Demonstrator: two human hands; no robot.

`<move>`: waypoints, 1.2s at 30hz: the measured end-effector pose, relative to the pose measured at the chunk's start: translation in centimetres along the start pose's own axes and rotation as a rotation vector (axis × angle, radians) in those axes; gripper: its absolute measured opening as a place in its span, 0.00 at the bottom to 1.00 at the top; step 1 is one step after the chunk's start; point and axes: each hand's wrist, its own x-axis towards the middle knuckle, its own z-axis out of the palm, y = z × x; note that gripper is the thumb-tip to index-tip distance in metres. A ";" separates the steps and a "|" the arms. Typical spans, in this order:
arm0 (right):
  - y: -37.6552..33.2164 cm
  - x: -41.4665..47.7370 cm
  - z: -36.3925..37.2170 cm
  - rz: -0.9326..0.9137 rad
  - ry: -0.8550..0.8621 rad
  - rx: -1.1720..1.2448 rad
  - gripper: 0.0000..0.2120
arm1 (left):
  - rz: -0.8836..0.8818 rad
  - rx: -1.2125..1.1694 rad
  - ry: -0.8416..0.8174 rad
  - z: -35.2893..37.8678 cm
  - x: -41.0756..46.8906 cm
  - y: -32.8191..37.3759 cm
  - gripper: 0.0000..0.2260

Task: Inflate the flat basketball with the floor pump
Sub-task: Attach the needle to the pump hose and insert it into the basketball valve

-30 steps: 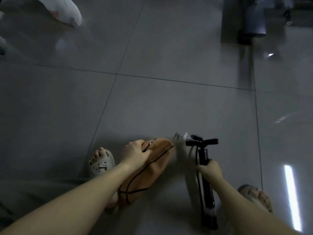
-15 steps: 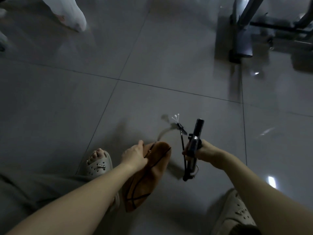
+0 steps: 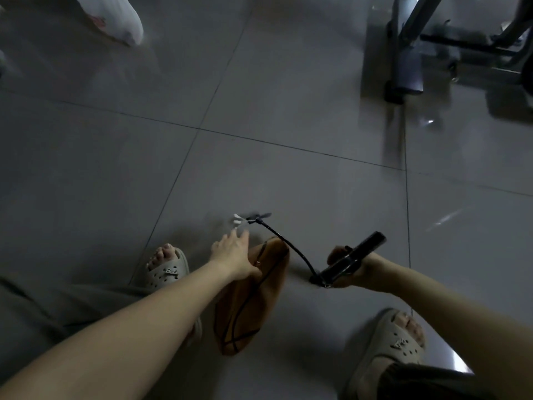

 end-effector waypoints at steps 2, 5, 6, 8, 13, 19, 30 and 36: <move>0.0 0.0 0.1 -0.028 -0.001 -0.073 0.18 | 0.146 0.042 0.058 -0.1 0.4 1.5 0.48; -0.8 0.5 0.1 -0.019 0.018 -0.168 0.17 | 0.361 0.126 0.018 0.2 1.5 4.2 0.50; -1.1 0.7 -0.1 0.003 0.024 -0.142 0.17 | 0.417 0.192 -0.017 0.5 2.1 5.0 0.53; -1.3 1.1 -0.4 0.081 0.026 -0.029 0.15 | 0.449 0.286 -0.094 0.7 3.0 6.2 0.56; 2.5 3.1 -0.7 0.294 0.176 0.175 0.11 | 0.035 -0.033 -0.068 1.0 2.9 7.9 0.47; 8.0 6.9 2.3 0.522 0.258 0.360 0.14 | -0.092 -0.068 0.014 1.6 2.9 5.9 0.37; 12.1 9.0 4.9 0.683 0.331 -0.081 0.18 | -0.119 0.140 0.041 -0.1 2.6 4.3 0.24; 9.0 12.2 5.9 0.456 0.526 -0.344 0.11 | -0.138 -0.048 -0.019 -0.3 2.4 3.5 0.13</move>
